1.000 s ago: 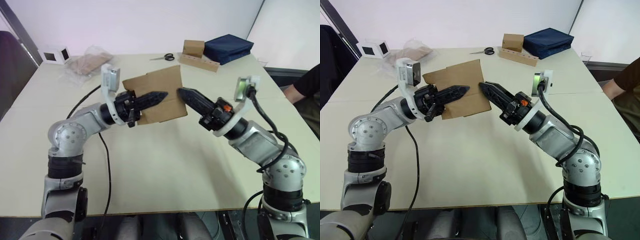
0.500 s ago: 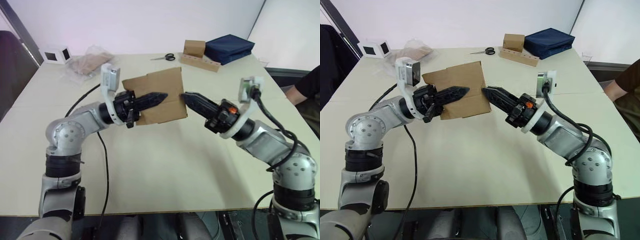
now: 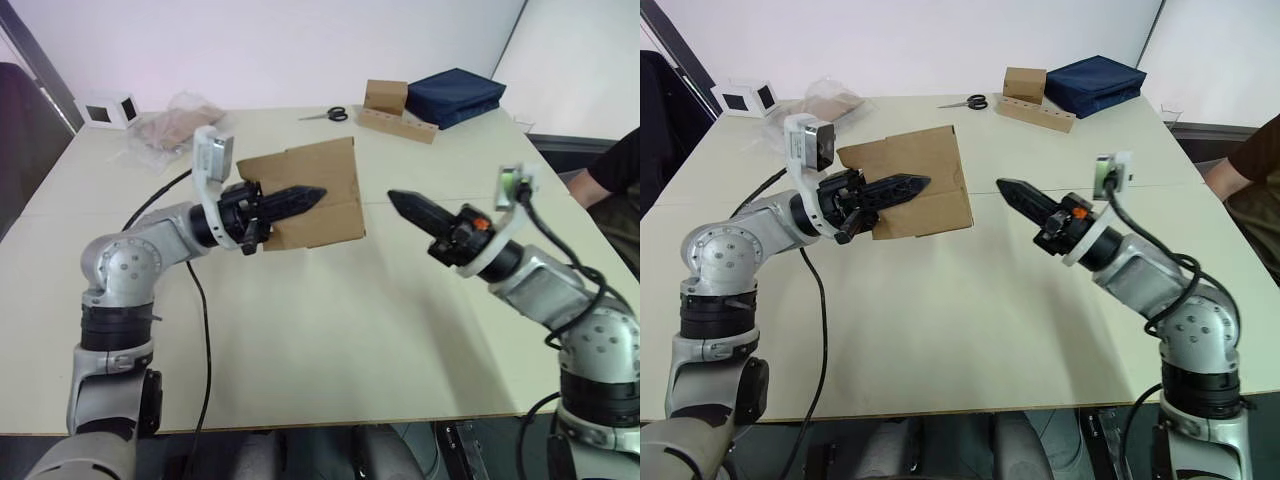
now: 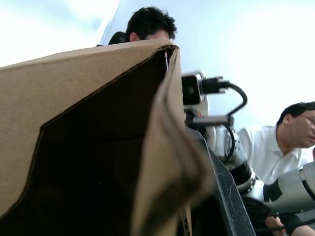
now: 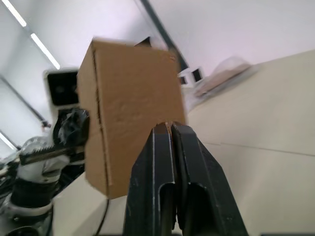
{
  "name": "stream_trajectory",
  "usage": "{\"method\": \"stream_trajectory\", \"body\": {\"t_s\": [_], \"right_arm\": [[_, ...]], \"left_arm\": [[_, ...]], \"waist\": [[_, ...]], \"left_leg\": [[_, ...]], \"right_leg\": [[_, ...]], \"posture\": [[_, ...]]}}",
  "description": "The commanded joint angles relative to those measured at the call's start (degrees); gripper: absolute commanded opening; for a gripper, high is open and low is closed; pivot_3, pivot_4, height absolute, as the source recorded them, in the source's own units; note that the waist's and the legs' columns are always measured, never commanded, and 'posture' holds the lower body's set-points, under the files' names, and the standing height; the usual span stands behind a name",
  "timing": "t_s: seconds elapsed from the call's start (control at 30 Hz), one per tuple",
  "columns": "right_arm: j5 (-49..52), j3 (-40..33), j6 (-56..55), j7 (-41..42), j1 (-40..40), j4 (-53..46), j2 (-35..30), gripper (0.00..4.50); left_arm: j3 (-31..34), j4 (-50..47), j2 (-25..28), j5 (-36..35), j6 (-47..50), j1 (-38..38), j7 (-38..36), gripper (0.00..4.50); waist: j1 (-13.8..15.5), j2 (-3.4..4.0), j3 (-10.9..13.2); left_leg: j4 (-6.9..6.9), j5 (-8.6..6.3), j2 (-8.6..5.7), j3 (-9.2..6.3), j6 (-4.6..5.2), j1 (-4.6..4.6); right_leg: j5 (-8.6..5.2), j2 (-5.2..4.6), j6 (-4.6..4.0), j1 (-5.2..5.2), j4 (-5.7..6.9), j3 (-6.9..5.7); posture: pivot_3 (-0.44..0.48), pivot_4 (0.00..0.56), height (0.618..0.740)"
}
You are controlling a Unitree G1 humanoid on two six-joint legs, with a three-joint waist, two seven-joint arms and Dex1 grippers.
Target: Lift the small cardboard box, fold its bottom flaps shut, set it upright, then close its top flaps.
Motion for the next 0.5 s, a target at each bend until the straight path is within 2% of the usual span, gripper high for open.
{"method": "stream_trajectory", "body": {"t_s": [0.03, 0.33, 0.5], "right_arm": [[0.70, 1.43, -0.68, -0.75, -2.04, -3.41, 2.29, 0.04], [-0.39, 4.90, 0.97, -1.06, -3.02, -5.62, 3.06, 0.04], [-1.87, 2.17, 0.48, -0.58, -2.48, -4.30, 1.30, 0.04]], "left_arm": [[0.97, -0.75, -0.17, -1.25, -0.03, -1.05, -0.35, 0.00], [0.34, -0.99, -0.33, -0.67, 0.50, -0.81, -1.34, 0.00], [-0.54, -0.55, 1.00, 0.34, 1.19, -1.36, -3.60, 0.00]], "waist": [[0.01, 0.00, 0.00], [0.05, 0.00, 0.00], [0.02, 0.00, 0.00]], "left_leg": [[0.01, 0.00, 0.00, 0.00, 0.00, -0.01], [0.02, 0.00, -0.01, 0.00, 0.00, -0.02], [0.02, 0.00, -0.01, 0.00, 0.00, -0.02]], "right_leg": [[0.00, -0.01, 0.00, 0.00, -0.01, 0.00], [0.00, -0.02, 0.00, 0.00, 0.00, -0.01], [0.00, -0.01, 0.00, 0.00, 0.00, -0.01]], "posture": [[0.000, 0.150, 0.740], [0.000, 0.150, 0.740], [0.000, 0.150, 0.740]]}}
